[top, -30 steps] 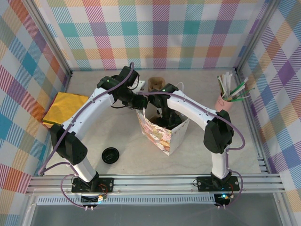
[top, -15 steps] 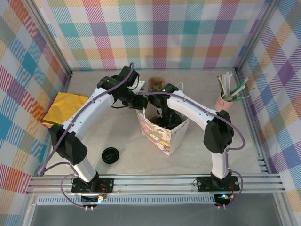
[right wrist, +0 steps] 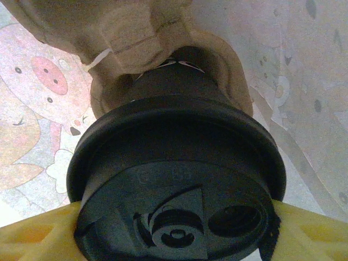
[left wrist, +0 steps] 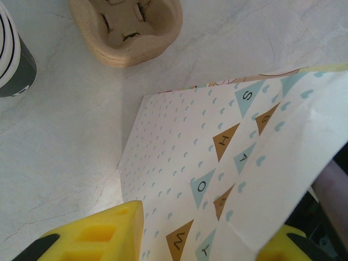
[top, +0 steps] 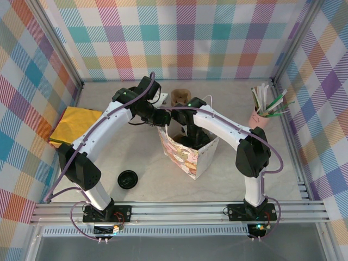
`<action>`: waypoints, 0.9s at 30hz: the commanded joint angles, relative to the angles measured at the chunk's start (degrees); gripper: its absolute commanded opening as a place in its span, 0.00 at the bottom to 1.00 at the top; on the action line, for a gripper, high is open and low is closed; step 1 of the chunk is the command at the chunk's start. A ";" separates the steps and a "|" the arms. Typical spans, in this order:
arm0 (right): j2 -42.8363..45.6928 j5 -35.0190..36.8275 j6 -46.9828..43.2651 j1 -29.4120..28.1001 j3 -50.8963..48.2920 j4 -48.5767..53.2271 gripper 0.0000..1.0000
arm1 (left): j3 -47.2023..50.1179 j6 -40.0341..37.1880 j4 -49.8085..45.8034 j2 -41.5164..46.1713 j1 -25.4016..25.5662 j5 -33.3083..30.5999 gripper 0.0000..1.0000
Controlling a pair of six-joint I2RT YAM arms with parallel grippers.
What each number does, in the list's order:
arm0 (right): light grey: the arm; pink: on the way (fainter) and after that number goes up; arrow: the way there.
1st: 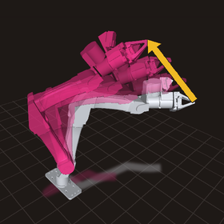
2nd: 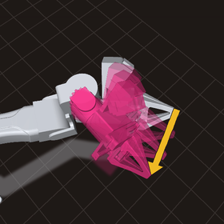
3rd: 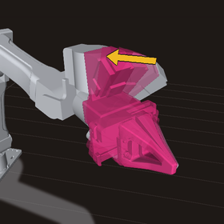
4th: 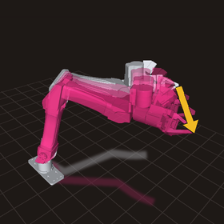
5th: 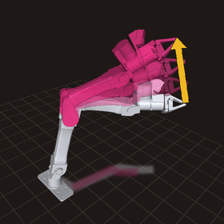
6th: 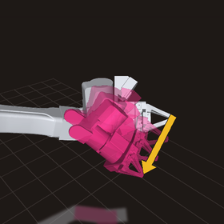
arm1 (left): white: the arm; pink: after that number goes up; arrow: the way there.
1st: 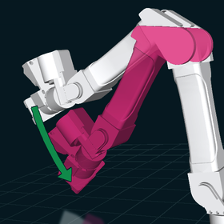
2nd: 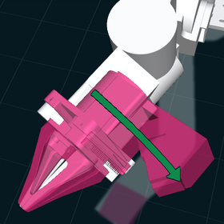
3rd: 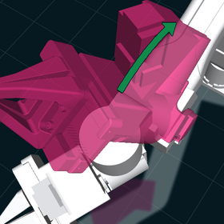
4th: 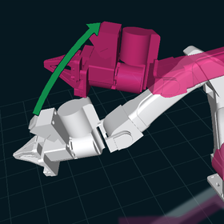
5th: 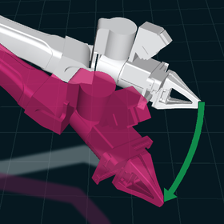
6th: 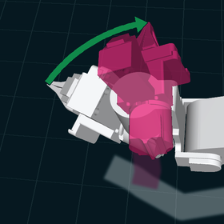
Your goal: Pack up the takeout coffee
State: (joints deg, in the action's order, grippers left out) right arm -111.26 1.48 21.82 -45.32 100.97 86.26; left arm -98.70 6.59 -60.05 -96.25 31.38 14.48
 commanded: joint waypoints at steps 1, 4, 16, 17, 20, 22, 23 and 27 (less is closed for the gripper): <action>-1.23 -1.98 0.76 0.06 -2.34 -1.37 0.71 | 0.54 -0.17 -1.47 1.35 0.53 0.90 0.33; -1.33 -2.09 0.76 0.06 -2.52 -1.68 0.71 | 0.52 -0.17 -1.47 1.33 0.53 0.80 0.33; -0.80 -1.83 0.83 0.06 -2.62 -1.19 0.71 | 0.52 -0.09 -1.21 1.35 0.53 0.99 0.33; -0.80 -1.82 0.85 0.06 -2.49 -1.17 0.71 | 0.52 -0.09 -1.21 1.35 0.53 0.87 0.33; -0.71 -1.82 0.85 0.06 -2.53 -1.10 0.71 | 0.52 -0.12 -1.22 1.42 0.53 0.90 0.33; -0.80 -1.83 0.85 0.01 -2.45 -1.14 0.71 | 0.61 -0.17 -1.21 1.47 0.53 0.82 0.33; -0.86 -1.80 0.85 0.06 -2.33 -1.09 0.71 | 0.61 -0.13 -1.21 1.45 0.52 0.81 0.33; -0.80 -1.74 0.85 0.06 -2.31 -0.95 0.71 | 0.67 -0.09 -1.20 1.41 0.53 0.99 0.33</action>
State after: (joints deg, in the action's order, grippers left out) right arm -111.04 1.43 21.96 -45.32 100.49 85.89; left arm -98.70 6.59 -60.05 -96.25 31.38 14.48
